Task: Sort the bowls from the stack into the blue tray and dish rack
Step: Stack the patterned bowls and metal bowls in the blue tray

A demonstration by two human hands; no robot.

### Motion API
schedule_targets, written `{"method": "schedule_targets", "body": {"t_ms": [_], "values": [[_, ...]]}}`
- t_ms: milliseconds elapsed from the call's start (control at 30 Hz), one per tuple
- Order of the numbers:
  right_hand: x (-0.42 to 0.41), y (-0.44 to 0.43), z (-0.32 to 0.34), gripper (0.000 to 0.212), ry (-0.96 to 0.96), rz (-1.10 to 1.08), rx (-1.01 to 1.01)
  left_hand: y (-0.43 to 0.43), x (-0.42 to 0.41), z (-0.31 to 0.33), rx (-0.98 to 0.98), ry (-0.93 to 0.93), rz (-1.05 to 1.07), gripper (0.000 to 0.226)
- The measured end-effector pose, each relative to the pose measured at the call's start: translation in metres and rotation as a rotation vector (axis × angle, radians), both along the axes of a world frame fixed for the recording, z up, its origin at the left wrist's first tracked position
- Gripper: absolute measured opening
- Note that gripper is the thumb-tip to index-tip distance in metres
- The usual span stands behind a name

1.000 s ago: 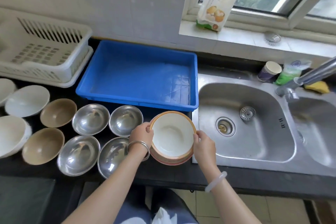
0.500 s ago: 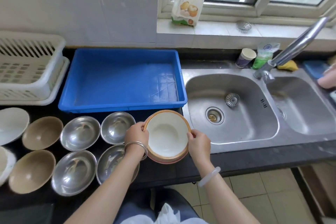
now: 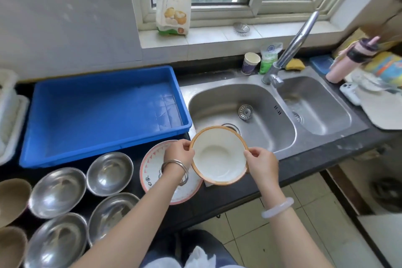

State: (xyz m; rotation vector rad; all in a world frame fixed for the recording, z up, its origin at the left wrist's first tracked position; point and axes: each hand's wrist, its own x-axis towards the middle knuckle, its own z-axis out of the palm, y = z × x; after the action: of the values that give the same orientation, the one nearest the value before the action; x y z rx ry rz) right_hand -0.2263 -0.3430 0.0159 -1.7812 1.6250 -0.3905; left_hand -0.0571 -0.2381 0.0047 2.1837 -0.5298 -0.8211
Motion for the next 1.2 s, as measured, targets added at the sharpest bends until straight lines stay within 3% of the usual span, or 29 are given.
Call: {"method": "schedule_targets", "body": {"t_ms": [533,900,1067,1200], "values": [[-0.045,-0.026,-0.051,0.017,0.035,-0.090,0.116,-0.037,-0.041,-0.037,0.107,0.072,-0.076,0.015],[-0.049,-0.019,-0.058,0.015,-0.057,-0.060,0.120,-0.032,-0.045,-0.042,0.038,0.106,-0.037,0.021],[-0.049,-0.016,-0.053,0.028,-0.034,-0.015,0.099,-0.024,-0.047,-0.042,-0.025,0.145,0.008,0.028],[-0.038,-0.016,-0.037,0.034,0.000,0.047,-0.029,-0.013,-0.037,-0.038,-0.037,0.126,0.033,0.033]]}}
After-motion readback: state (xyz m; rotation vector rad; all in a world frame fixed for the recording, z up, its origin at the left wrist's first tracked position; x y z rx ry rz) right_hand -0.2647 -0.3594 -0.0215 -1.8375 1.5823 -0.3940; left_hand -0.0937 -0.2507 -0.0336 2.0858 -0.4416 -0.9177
